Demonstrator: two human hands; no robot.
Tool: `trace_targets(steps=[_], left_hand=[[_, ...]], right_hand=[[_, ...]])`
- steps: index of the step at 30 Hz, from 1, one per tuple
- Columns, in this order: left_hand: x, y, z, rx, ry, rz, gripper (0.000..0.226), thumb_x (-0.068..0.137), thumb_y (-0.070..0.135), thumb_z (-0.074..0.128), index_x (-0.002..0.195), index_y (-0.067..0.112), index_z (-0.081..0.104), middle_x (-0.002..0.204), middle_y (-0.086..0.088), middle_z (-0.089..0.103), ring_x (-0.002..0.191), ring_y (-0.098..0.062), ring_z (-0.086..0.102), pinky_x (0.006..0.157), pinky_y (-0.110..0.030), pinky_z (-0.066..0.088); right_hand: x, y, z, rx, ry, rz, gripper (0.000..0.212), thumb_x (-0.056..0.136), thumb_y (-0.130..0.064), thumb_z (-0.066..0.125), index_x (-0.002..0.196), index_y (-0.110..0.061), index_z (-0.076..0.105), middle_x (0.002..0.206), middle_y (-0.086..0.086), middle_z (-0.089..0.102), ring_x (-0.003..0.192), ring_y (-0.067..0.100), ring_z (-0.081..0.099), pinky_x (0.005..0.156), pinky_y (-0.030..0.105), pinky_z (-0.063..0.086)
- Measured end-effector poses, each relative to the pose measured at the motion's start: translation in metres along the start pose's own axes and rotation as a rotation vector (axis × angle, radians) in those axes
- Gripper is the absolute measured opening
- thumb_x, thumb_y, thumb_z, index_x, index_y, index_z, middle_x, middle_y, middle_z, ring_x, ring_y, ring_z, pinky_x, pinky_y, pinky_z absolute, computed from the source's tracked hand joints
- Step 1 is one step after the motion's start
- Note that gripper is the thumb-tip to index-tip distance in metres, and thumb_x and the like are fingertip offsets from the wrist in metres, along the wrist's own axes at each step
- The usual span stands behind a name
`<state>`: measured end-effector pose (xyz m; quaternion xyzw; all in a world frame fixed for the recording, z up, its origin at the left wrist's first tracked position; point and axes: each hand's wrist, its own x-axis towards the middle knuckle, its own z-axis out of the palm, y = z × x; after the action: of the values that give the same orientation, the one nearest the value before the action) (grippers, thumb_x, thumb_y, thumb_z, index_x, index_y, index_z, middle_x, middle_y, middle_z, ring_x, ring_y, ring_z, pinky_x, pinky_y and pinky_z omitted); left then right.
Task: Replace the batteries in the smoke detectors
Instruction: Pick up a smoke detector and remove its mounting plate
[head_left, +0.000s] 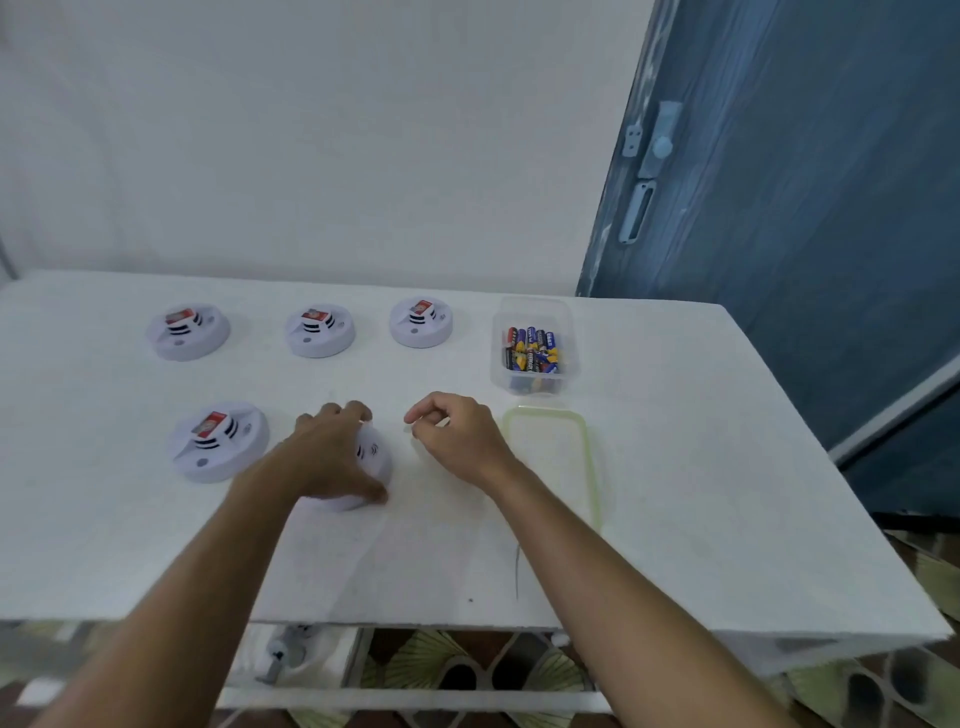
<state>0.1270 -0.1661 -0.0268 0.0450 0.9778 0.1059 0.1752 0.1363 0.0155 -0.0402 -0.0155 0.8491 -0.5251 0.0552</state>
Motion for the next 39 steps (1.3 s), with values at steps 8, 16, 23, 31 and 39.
trace_targets(steps=[8, 16, 23, 31, 39], left_hand=[[-0.015, 0.013, -0.011, -1.119, 0.177, 0.097, 0.039, 0.072, 0.042, 0.057, 0.107, 0.028, 0.061, 0.104, 0.001, 0.066, 0.097, -0.028, 0.062, 0.076, -0.038, 0.05], [-0.024, 0.055, -0.003, -1.685, 0.183, 0.057, 0.054, 0.102, 0.049, 0.034, 0.098, 0.011, 0.071, 0.096, -0.01, 0.075, 0.087, -0.027, 0.072, 0.069, -0.036, 0.056], [-0.008, 0.064, -0.003, -1.06, 0.758, -0.11, 0.046, 0.093, 0.051, 0.056, 0.07, 0.011, 0.052, 0.071, 0.0, 0.06, 0.063, -0.011, 0.053, 0.045, -0.012, 0.039], [-0.006, 0.066, 0.008, -0.681, 0.792, 0.123, 0.042, 0.086, 0.059, 0.059, 0.084, 0.017, 0.065, 0.084, 0.018, 0.06, 0.088, -0.013, 0.054, 0.079, -0.03, 0.04], [-0.014, 0.085, 0.016, -0.681, 0.63, 0.13, 0.06, 0.071, 0.055, 0.077, 0.117, 0.021, 0.058, 0.112, 0.006, 0.053, 0.098, -0.011, 0.053, 0.075, -0.015, 0.039]], right_hand=[[0.009, -0.005, 0.016, 0.474, 0.142, 0.192, 0.039, 0.081, -0.042, 0.044, 0.111, -0.03, 0.065, 0.122, -0.005, 0.064, 0.11, 0.016, 0.061, 0.096, 0.031, 0.045], [0.009, -0.007, 0.001, 1.052, -0.064, 0.335, 0.06, 0.104, -0.046, 0.024, 0.122, -0.009, 0.069, 0.12, 0.017, 0.071, 0.11, 0.033, 0.065, 0.107, 0.046, 0.044], [0.002, -0.006, -0.014, 1.347, -0.271, 0.278, 0.052, 0.098, -0.041, 0.036, 0.127, -0.009, 0.065, 0.13, 0.022, 0.063, 0.113, 0.041, 0.06, 0.095, 0.054, 0.048], [-0.003, 0.001, -0.03, 1.357, -0.233, 0.34, 0.051, 0.094, -0.047, 0.044, 0.121, -0.014, 0.07, 0.125, 0.021, 0.067, 0.111, 0.04, 0.06, 0.103, 0.056, 0.044], [0.006, 0.005, -0.031, 1.341, -0.052, 0.306, 0.039, 0.088, -0.042, 0.044, 0.112, -0.025, 0.071, 0.111, 0.013, 0.067, 0.106, 0.035, 0.06, 0.077, 0.039, 0.053]])
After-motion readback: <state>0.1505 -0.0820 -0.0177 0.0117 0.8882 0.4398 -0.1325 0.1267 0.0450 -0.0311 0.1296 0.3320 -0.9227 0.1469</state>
